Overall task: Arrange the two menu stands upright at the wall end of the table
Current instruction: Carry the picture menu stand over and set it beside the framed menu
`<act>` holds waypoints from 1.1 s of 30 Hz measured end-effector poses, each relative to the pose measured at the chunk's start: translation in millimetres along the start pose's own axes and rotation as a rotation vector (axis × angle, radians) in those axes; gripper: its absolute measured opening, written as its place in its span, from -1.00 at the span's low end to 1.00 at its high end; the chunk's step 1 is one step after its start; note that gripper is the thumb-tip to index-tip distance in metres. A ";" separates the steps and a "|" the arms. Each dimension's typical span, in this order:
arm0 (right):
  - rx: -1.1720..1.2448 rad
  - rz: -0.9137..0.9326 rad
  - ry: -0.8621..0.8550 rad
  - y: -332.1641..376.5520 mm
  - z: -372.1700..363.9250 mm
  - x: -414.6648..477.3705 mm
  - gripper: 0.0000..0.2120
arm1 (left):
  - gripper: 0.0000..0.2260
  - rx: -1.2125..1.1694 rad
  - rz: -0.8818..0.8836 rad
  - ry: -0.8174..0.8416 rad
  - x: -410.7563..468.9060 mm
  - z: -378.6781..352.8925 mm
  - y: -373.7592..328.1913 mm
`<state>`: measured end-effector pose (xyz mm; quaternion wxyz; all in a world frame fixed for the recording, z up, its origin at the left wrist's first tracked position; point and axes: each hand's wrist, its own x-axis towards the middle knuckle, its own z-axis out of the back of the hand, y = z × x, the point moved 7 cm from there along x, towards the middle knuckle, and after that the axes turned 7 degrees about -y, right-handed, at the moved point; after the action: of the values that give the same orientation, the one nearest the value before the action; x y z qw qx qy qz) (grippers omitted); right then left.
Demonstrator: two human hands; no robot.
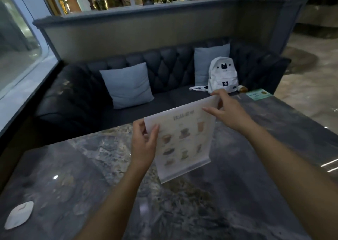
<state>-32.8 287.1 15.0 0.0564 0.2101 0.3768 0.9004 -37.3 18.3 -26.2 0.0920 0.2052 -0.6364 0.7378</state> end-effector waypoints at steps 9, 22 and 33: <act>0.161 0.015 -0.017 3.6 -20.0 10.4 -0.68 | -0.74 0.040 -0.078 -0.073 -9.4 16.4 9.8; 0.339 0.249 0.175 138.1 -135.7 20.5 -0.65 | -0.81 0.209 -0.043 -0.397 -7.5 169.6 1.6; 0.494 0.471 0.401 294.6 -277.5 -41.0 -0.68 | -0.70 0.387 -0.039 -0.719 -63.1 357.2 -13.8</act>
<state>-95.7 -114.4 33.8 -0.2787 0.1182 0.5271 0.7940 91.3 -320.4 -2.5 -0.1627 0.4754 -0.4733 0.7235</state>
